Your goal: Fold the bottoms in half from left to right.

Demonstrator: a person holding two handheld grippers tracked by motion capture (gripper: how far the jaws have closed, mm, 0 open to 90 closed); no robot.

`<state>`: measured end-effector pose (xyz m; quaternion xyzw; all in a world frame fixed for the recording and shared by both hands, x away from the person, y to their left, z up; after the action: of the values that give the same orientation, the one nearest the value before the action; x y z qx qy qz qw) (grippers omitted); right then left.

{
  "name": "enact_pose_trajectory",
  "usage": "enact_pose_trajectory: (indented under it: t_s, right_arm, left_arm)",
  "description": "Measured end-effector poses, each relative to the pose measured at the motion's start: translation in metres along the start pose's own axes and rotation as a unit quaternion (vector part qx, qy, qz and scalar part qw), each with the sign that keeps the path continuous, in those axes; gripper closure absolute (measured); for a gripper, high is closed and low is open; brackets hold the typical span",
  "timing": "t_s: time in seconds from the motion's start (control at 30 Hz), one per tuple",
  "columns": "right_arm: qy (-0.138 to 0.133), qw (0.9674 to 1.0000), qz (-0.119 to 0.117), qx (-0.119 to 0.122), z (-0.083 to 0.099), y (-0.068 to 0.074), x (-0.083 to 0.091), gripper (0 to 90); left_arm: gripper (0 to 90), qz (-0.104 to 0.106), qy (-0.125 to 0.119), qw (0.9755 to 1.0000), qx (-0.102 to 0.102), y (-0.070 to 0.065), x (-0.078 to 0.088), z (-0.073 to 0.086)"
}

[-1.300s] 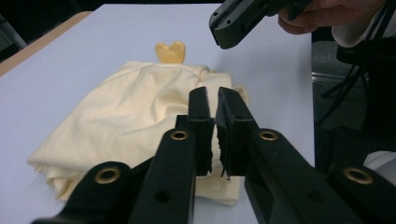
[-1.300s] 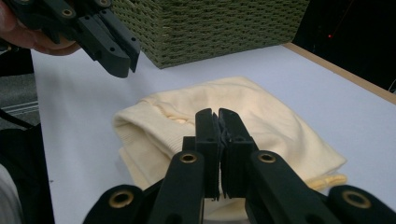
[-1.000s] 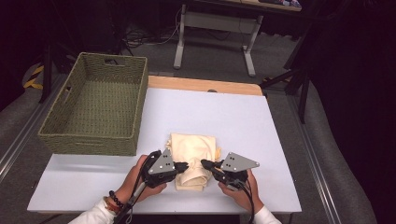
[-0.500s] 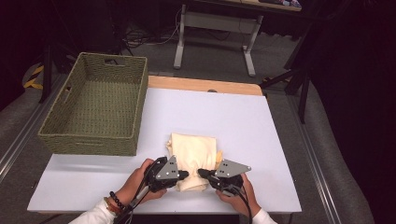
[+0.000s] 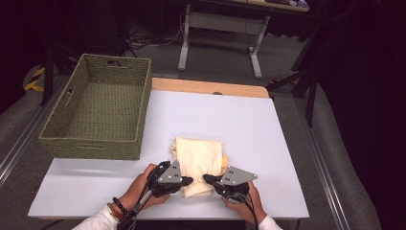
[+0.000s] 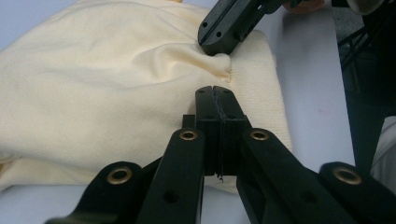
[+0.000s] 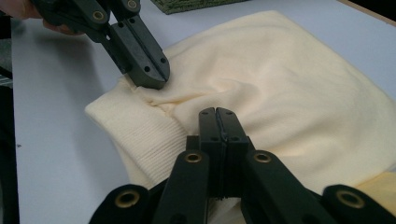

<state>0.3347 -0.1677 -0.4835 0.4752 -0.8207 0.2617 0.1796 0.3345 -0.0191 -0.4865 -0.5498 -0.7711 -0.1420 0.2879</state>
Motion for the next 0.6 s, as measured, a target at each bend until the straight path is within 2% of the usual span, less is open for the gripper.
enact_pose_trajectory:
  t_s: [0.1,0.3,0.43,0.5,0.6]
  right_arm:
    - [-0.001,1.0000,0.003,0.002,-0.001,0.000,0.001,90.0]
    - [0.002,0.9996,0.026,0.006,-0.002,-0.006,0.005,90.0]
    - [0.003,0.9995,0.030,0.006,0.000,-0.008,0.006,90.0]
    - [0.001,0.9994,0.034,0.007,-0.001,-0.008,0.009,90.0]
    - [-0.019,0.9990,0.039,-0.013,-0.006,-0.013,0.016,89.8]
  left_arm:
    - [89.7,-0.004,0.000,1.0000,0.001,0.000,0.001,0.000]
    - [89.6,-0.020,0.002,0.9996,-0.019,0.000,0.005,-0.002]
    - [89.6,-0.011,-0.002,0.9999,-0.007,0.002,0.008,-0.002]
    - [89.4,-0.016,-0.007,0.9998,-0.004,0.005,0.012,-0.003]
    - [88.8,-0.026,-0.016,0.9995,-0.002,0.009,0.017,-0.005]
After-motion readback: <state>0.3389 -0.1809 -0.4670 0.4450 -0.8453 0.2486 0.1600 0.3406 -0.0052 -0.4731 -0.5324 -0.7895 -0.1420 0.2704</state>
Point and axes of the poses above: each handheld gripper's, and its own axes: x roughly backward along the jaws, z roughly out of its underside, y roughly to its left, the point moved 7 cm from there along -x, roughly forward along the jaws, and after that the axes turned 10 degrees about x, right-handed, at the moved point
